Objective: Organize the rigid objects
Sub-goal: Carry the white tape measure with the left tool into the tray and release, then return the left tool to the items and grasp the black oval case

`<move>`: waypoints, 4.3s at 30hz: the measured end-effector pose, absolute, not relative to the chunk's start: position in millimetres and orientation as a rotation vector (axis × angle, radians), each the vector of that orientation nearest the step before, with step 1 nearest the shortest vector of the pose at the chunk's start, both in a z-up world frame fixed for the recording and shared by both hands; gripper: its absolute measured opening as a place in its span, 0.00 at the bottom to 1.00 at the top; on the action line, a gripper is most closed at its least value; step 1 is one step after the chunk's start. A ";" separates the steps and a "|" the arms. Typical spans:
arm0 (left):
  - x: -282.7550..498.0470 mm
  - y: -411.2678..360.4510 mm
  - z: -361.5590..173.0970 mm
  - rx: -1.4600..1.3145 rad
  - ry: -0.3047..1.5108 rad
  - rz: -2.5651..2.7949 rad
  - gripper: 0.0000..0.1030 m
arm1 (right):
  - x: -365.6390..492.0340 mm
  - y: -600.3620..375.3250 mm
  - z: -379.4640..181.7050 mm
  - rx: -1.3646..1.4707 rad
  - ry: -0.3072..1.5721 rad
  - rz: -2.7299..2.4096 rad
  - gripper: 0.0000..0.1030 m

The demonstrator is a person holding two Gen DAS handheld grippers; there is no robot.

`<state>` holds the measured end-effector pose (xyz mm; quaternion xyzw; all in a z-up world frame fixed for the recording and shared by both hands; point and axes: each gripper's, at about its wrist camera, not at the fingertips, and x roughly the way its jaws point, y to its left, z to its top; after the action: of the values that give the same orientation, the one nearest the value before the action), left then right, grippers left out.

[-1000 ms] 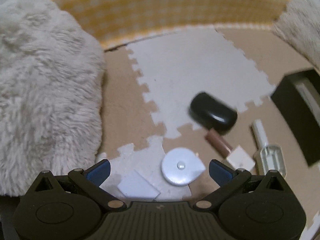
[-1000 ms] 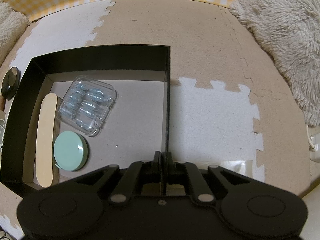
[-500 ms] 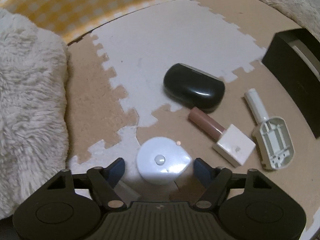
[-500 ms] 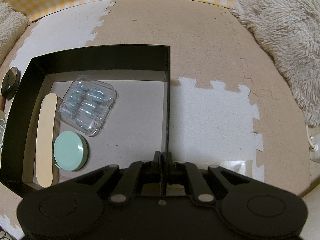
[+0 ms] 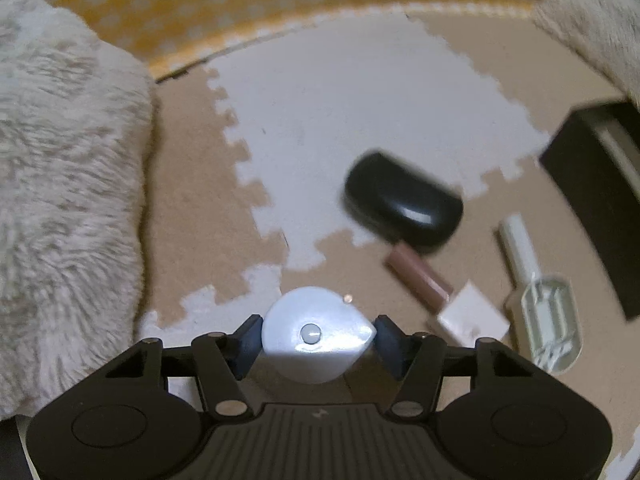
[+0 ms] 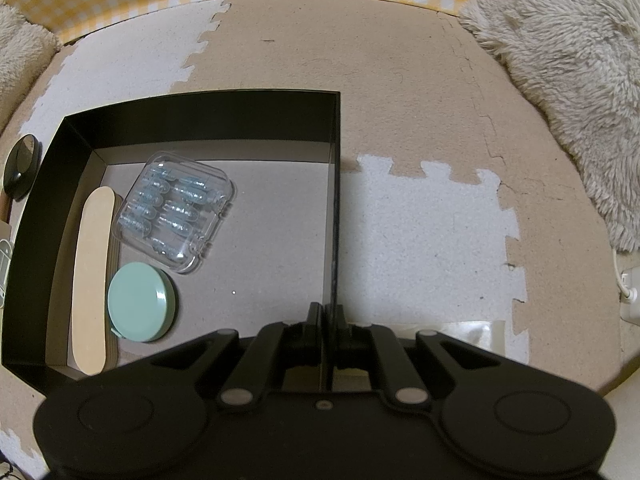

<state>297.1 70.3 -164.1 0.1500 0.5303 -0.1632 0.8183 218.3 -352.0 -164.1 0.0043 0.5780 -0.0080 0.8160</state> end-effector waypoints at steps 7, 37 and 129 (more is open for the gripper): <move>292.1 58.2 -127.3 0.201 1.010 -0.397 0.59 | 218.4 -352.1 -164.1 0.010 1.234 -0.018 0.07; 215.9 -161.4 -124.0 0.002 1.032 -0.855 0.59 | 217.8 -350.6 -165.9 0.015 1.235 -0.018 0.07; 309.4 -19.3 -129.8 0.153 0.859 -0.455 1.00 | 218.9 -352.8 -164.6 0.022 1.233 -0.014 0.06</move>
<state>309.4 -19.3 -129.8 0.0734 0.4124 -0.2186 0.8813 218.9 -352.8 -164.6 0.0105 0.5781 -0.0063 0.8159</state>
